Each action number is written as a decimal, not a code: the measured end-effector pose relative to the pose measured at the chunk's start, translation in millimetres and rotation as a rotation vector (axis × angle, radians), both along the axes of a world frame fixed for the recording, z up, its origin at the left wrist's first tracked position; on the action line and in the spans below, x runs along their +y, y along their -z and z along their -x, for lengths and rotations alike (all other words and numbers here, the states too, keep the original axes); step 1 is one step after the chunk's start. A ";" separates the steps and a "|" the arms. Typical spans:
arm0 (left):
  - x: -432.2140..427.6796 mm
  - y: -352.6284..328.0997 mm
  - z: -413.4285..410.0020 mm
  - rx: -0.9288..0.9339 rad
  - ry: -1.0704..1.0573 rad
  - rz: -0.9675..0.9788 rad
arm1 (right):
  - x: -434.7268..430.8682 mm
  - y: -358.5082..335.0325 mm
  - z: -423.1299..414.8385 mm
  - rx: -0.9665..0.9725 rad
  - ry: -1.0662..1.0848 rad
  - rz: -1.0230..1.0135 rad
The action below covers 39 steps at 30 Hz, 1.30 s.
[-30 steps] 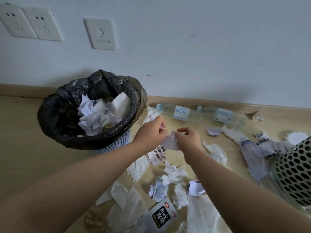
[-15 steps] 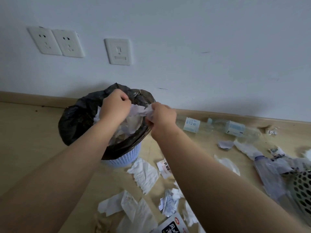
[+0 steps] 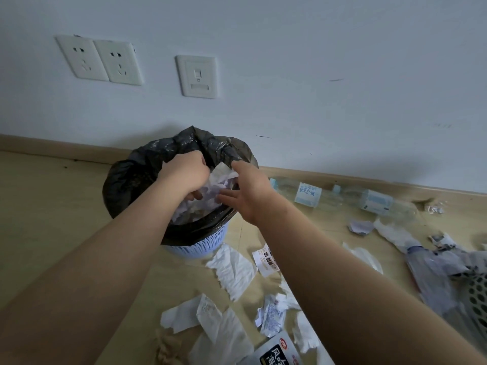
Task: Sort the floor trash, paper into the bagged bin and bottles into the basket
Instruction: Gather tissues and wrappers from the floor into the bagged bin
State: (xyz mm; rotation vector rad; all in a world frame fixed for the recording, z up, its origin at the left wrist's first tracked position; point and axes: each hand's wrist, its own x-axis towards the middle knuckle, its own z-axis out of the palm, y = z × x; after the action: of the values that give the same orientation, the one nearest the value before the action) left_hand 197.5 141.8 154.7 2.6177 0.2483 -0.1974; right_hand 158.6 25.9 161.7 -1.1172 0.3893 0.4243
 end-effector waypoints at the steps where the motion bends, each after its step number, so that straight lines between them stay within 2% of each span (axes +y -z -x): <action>1: -2.2 -1.1 0.4 -0.004 0.022 -0.052 | -2.5 0.1 -0.3 -0.008 -0.003 0.071; 5: -10.7 -4.5 -0.3 -0.059 0.085 -0.290 | -16.4 3.8 2.1 -0.047 0.015 0.243; 8: -20.6 -6.4 3.2 -0.152 0.094 -0.329 | -32.6 16.0 6.2 -0.082 -0.011 0.366; 12: -44.1 0.8 14.9 -0.315 0.219 -0.177 | -69.4 39.5 13.8 -0.076 -0.009 0.531; 17: -81.1 20.4 33.0 -0.311 0.499 0.027 | -108.7 76.0 32.0 0.046 0.003 0.705; 19: -97.3 35.2 46.5 -0.281 0.588 0.057 | -116.2 91.0 41.6 0.047 -0.080 0.779; 21: -112.7 58.9 66.4 -0.171 0.700 0.062 | -122.9 108.1 53.9 0.038 -0.173 0.891; 26: -122.7 135.9 116.4 0.210 0.942 -0.254 | -146.7 148.6 98.1 -0.011 -0.592 1.359; 28: -118.0 157.3 130.0 0.278 0.971 -0.299 | -157.6 161.2 113.6 -0.111 -0.782 1.547; 30: -114.9 170.5 137.0 0.264 0.963 -0.309 | -166.8 170.3 125.9 -0.222 -0.866 1.683; 32: -111.9 177.9 136.5 0.224 0.923 -0.369 | -174.6 176.3 133.4 -0.250 -0.876 1.736; 35: -100.3 184.5 131.2 0.233 0.841 -0.411 | -183.0 182.9 141.0 -0.216 -0.938 1.696; 39: -80.1 187.2 126.4 0.266 0.957 -0.538 | -180.9 188.3 150.6 -0.355 -1.218 1.660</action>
State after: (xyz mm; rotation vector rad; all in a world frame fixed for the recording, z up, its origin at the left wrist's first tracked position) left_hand 71.1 61.8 -32.5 3.0040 -1.0216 -0.9010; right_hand 8.0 -155.0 -26.6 -3.0010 -0.4939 0.9761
